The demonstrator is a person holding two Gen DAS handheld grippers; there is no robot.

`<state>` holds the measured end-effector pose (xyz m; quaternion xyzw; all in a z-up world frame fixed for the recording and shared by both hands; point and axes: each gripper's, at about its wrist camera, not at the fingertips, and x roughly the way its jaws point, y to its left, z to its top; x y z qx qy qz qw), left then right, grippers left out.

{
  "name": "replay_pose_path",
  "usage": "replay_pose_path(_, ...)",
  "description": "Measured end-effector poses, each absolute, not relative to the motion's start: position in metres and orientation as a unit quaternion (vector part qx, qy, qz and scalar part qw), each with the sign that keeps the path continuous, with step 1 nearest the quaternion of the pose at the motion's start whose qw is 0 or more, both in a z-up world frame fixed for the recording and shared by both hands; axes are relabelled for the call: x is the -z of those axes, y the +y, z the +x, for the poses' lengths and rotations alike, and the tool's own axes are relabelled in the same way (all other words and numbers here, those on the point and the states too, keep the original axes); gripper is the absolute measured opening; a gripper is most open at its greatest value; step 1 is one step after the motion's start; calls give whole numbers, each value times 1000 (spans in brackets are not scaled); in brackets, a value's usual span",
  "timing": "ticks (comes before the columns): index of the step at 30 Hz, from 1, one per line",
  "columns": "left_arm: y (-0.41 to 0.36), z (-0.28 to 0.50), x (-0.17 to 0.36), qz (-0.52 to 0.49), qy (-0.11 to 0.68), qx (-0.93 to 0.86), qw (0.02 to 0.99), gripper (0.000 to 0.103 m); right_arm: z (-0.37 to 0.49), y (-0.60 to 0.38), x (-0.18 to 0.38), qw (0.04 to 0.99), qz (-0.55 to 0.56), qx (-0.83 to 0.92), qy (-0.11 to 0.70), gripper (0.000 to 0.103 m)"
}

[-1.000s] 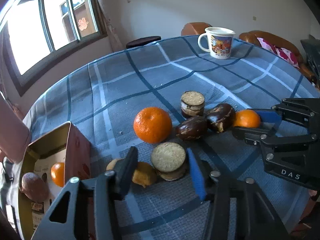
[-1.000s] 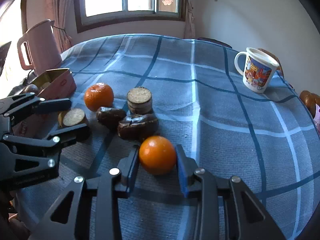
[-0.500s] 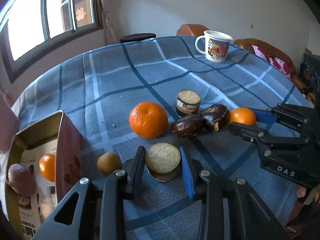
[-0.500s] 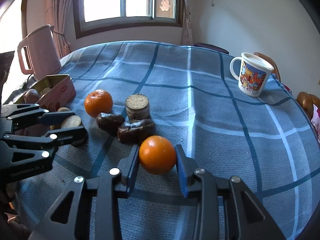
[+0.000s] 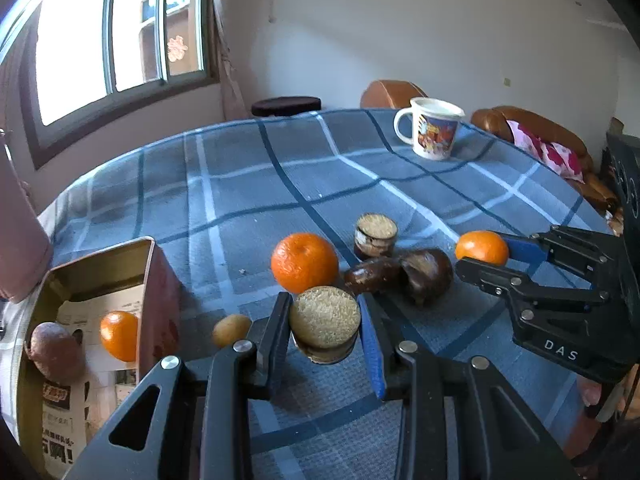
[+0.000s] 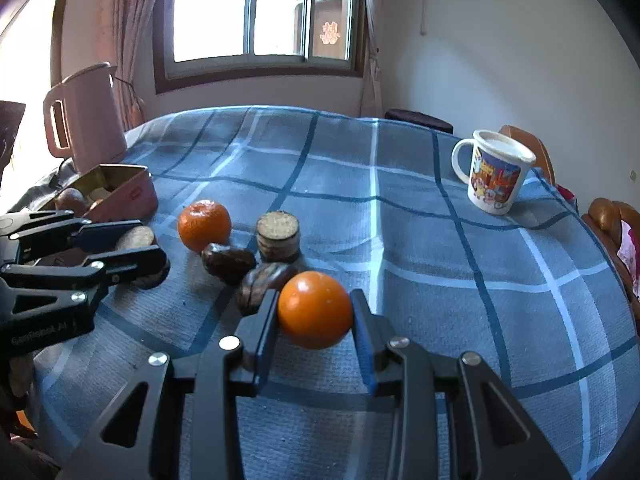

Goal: Organize fruits

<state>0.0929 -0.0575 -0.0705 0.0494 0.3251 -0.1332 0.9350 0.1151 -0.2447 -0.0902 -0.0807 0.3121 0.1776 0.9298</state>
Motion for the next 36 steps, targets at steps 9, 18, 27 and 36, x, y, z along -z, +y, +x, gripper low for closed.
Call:
replay_pose_path(9,-53,84,63,41,294,121,947,35,106,-246,85,938,-77,-181,285,38)
replay_pose_path(18,-49,75,58,35,267,108,957,35,97,-248,81,945,-76,-188,258,37)
replay_pose_path(27,-45,68,54,29,245,99,964,35,88,-249,76,952,-72,-190,230,38)
replay_pose_path(36,-38,60,50,16,223,91,970,35,77,-250,72,958,-75,-191,201,38)
